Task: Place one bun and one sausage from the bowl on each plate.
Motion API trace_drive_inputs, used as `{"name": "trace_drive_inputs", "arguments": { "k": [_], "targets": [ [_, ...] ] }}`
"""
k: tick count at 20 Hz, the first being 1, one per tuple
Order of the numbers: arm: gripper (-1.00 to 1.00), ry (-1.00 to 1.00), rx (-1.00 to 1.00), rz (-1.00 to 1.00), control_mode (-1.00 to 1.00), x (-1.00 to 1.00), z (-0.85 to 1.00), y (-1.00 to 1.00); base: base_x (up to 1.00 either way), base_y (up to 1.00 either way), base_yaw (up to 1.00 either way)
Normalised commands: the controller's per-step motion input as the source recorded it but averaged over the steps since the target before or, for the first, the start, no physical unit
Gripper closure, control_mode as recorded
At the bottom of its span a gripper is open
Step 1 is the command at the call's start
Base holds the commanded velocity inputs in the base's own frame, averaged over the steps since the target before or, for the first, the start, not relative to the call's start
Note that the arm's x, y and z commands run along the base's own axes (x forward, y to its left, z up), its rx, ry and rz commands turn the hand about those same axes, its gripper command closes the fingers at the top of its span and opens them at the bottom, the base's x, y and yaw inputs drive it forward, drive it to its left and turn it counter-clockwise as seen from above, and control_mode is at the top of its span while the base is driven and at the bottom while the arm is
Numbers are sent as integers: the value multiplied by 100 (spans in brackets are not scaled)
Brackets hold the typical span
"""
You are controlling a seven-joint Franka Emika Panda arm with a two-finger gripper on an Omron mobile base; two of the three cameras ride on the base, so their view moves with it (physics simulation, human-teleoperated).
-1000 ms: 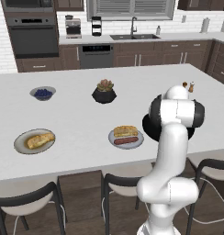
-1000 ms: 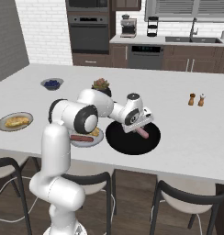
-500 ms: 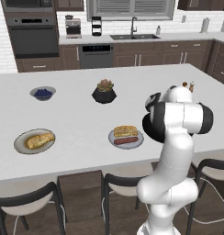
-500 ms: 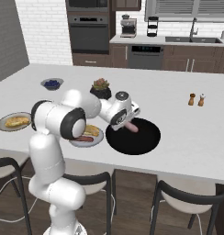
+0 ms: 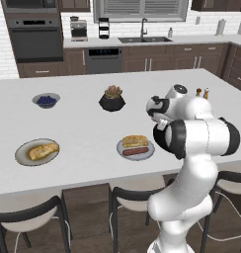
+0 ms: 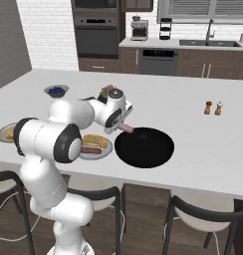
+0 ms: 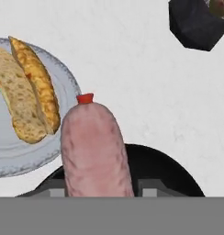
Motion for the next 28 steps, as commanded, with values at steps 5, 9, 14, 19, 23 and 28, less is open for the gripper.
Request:
{"name": "trace_drive_inputs", "arguments": {
  "k": [5, 9, 14, 19, 23, 28],
  "targets": [
    [100, 0, -10, 32, -100, 0, 42, 100, 0, 0, 0],
    [100, 0, -11, 33, -100, 0, 18, 100, 0, 0, 0],
    [100, 0, -7, 34, -100, -2, 4, 100, 0, 0, 0],
    [100, 0, -9, 35, -100, -9, 0, 100, 0, 0, 0],
    [100, 0, -10, 34, -100, -9, 0, 100, 0, 0, 0],
    [100, 0, -8, 32, -100, -7, 0, 100, 0, 0, 0]
  ]
}}
